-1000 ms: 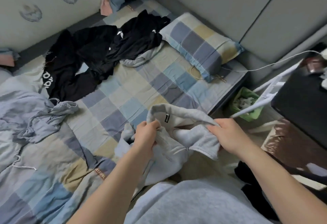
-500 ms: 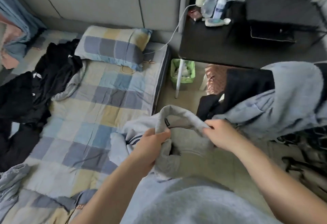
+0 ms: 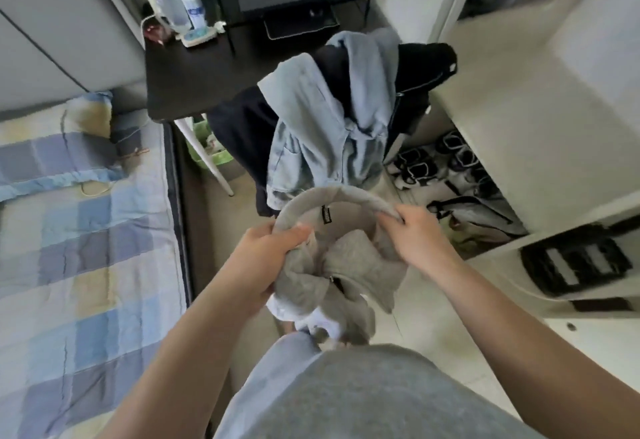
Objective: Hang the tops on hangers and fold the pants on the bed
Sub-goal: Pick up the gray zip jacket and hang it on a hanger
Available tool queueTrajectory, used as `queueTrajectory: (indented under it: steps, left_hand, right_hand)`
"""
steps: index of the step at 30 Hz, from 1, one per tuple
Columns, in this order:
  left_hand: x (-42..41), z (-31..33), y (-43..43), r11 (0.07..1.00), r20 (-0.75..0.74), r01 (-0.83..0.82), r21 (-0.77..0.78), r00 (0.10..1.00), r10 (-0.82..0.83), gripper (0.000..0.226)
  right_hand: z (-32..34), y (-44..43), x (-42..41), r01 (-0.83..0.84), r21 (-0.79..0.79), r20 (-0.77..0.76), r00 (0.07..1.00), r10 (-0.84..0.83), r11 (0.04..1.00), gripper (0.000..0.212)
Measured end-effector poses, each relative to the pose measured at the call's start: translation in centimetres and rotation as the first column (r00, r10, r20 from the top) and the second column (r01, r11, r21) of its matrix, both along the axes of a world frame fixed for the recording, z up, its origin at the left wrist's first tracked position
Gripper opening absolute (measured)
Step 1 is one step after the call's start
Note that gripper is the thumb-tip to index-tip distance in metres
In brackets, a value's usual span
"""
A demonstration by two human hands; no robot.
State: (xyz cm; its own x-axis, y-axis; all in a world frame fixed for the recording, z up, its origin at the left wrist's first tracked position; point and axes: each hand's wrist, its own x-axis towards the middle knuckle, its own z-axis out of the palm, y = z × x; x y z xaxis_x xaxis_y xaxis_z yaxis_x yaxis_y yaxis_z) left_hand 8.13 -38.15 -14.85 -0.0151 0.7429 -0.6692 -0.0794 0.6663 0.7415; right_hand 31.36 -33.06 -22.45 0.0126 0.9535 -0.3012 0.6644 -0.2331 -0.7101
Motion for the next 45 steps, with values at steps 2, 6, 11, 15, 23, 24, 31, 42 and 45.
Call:
queueTrajectory:
  steps: [2, 6, 11, 15, 23, 24, 31, 42, 45]
  left_hand:
    - [2.2, -0.2, 1.5, 0.999, -0.024, 0.043, 0.017, 0.999, -0.042, 0.020]
    - [6.9, -0.2, 5.1, 0.986, -0.107, 0.153, 0.070, 0.984, -0.145, 0.025]
    - [12.4, 1.9, 12.0, 0.927, -0.094, 0.306, 0.216, 0.952, -0.292, 0.043]
    - [16.6, 3.9, 19.8, 0.827, -0.089, 0.410, 0.384, 0.908, -0.409, 0.039]
    - [23.5, 10.0, 34.0, 0.613, -0.080, 0.508, 0.605, 0.805, -0.587, 0.029]
    - [24.3, 10.9, 35.2, 0.588, -0.089, 0.508, 0.629, 0.799, -0.595, 0.030]
    - [30.3, 19.6, 42.5, 0.496, -0.084, 0.469, 0.731, 0.783, -0.616, 0.032]
    - [39.7, 38.7, 51.0, 0.324, 0.021, 0.236, 0.916, 0.779, -0.626, 0.025]
    - [42.6, 44.0, 52.5, 0.283, 0.019, 0.188, 0.940, 0.803, -0.596, 0.024]
  right_hand:
    - [1.2, -0.1, 2.7, 0.095, 0.057, -0.016, 0.995, -0.095, 0.994, 0.045]
    - [3.9, 0.7, 6.9, 0.303, 0.199, -0.068, 0.953, -0.295, 0.932, 0.045]
    - [7.5, 3.6, 11.4, 0.518, 0.298, -0.144, 0.855, -0.498, 0.802, 0.039]
    - [11.0, 6.7, 14.2, 0.630, 0.439, -0.175, 0.759, -0.627, 0.641, 0.046]
    - [19.3, 15.0, 16.9, 0.692, 0.622, -0.266, 0.628, -0.731, 0.368, 0.039]
    - [20.3, 16.1, 17.1, 0.693, 0.635, -0.284, 0.620, -0.731, 0.341, 0.038]
    - [29.8, 23.2, 19.8, 0.579, 0.783, -0.240, 0.620, -0.747, 0.229, 0.045]
    - [51.0, 31.6, 27.9, 0.262, 0.954, -0.013, 0.522, -0.853, 0.146, 0.048]
    - [56.6, 33.0, 30.8, 0.224, 0.966, 0.009, 0.476, -0.880, 0.131, 0.042]
